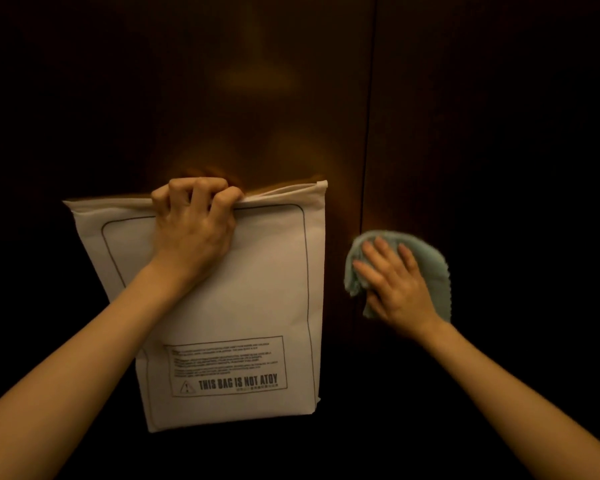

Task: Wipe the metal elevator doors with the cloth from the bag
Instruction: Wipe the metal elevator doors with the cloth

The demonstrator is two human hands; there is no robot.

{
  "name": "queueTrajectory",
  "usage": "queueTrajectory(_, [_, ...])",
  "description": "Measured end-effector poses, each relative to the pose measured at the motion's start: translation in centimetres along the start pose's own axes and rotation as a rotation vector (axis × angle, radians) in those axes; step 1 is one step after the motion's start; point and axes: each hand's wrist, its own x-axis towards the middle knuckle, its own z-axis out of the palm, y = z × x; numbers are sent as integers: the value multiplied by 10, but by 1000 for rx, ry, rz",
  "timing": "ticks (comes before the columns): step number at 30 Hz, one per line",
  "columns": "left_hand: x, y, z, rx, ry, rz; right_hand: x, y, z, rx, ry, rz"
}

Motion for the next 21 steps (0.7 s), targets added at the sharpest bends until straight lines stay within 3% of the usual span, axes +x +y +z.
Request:
queueTrajectory(6, [2,-2,-1,12,-22,10,-107,-23,22,-172,-415,-290])
queueTrajectory(10, [1,-1,-2,7,-42,0,-110,-11,17,-210,-502,-406])
queueTrajectory(13, [1,0,-5,5,-71,-16,-80,2,3,-214,-417,-397])
queueTrajectory(21, [-3,11,-28,-39,-202,-94,55,32,-32,-36,17,-53])
